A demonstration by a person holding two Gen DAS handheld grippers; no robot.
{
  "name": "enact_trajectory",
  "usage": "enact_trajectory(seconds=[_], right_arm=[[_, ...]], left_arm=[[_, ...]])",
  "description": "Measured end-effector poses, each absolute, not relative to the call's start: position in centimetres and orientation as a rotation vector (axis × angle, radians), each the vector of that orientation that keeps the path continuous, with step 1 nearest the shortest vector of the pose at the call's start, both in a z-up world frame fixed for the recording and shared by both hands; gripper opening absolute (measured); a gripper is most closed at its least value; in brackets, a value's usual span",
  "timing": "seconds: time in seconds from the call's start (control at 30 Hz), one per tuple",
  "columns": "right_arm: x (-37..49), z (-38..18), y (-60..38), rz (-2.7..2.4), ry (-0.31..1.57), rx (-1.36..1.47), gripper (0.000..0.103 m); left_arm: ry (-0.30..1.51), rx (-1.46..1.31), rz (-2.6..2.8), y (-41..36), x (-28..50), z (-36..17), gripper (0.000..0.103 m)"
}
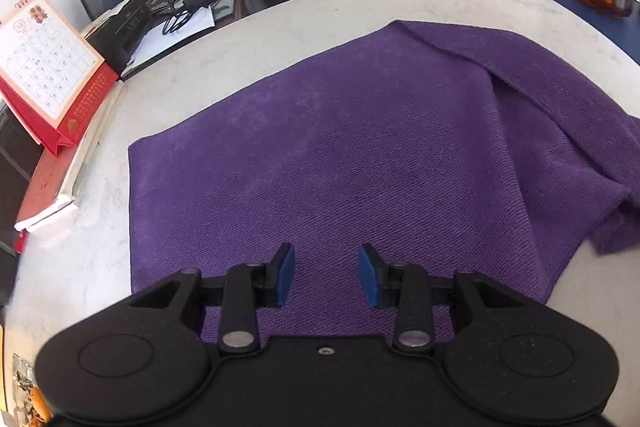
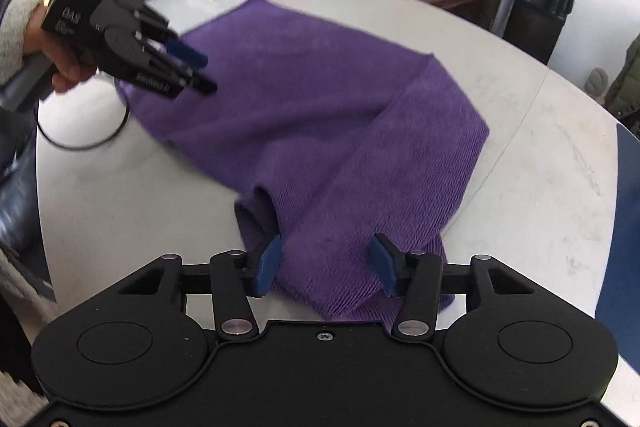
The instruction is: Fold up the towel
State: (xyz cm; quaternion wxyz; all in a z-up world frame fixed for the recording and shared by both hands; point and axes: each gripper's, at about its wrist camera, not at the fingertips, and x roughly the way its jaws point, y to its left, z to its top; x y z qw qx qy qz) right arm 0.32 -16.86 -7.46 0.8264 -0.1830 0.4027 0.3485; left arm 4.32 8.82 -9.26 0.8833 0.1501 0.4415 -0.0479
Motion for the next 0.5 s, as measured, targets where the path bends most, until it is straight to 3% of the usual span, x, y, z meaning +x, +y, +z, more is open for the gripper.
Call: enact_trajectory(seconds=[0.13, 0.17, 0.3, 0.5], right_arm=[[0.4, -7.7, -17.7, 0.709, 0.882, -0.340, 0.034], [0.7, -7.5, -18.1, 0.698, 0.890, -0.301, 0.024], [1.4, -7.0, -19.6, 0.676, 0.897, -0.179, 0.011], [3.1, -4.0, -22.8, 0.667, 0.844, 0.019, 0.010]], left_arm=[[0.932, 0.268, -0.111, 9.5, 4.7, -9.2, 0.035], [0.933, 0.269, -0.112, 9.5, 4.7, -9.1, 0.035], [0.942, 0.276, -0.114, 9.5, 5.0, -8.9, 0.036], [0.959, 0.276, -0.131, 10.0, 5.6, -8.9, 0.042]])
